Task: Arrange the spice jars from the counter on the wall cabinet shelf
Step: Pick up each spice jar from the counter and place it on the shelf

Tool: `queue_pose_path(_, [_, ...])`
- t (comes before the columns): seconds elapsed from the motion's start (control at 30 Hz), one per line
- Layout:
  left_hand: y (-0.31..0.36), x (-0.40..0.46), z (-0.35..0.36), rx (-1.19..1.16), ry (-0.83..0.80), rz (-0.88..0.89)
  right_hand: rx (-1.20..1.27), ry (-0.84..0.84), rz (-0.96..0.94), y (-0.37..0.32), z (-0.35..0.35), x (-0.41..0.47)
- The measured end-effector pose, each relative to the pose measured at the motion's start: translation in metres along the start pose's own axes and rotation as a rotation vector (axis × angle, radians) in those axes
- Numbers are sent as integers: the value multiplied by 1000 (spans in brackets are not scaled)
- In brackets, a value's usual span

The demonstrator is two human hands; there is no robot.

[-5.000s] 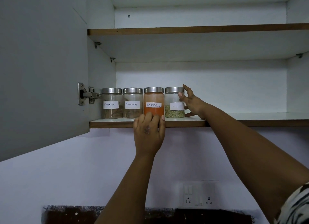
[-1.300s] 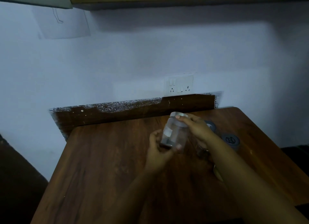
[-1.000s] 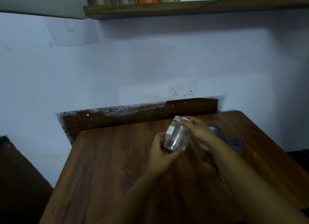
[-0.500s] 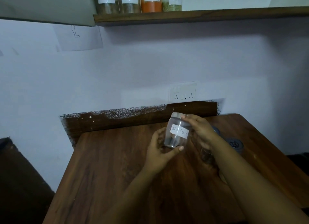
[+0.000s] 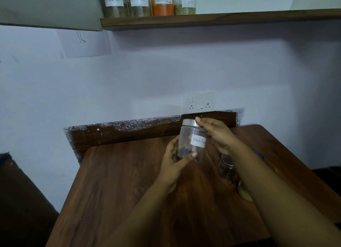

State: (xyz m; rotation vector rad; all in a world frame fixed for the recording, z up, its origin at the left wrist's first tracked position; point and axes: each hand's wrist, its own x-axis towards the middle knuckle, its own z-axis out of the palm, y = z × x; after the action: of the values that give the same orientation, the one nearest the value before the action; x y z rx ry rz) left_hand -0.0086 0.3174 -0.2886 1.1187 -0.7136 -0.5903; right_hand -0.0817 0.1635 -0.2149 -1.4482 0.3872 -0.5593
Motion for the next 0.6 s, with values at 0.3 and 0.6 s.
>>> queue_pose_path(0.3, [4, 3, 3, -237, 11, -178, 86, -76, 43, -2, -8, -1])
queue_pose_path(0.6, [5, 10, 7, -264, -3, -211, 164, -34, 59, -3, -14, 3])
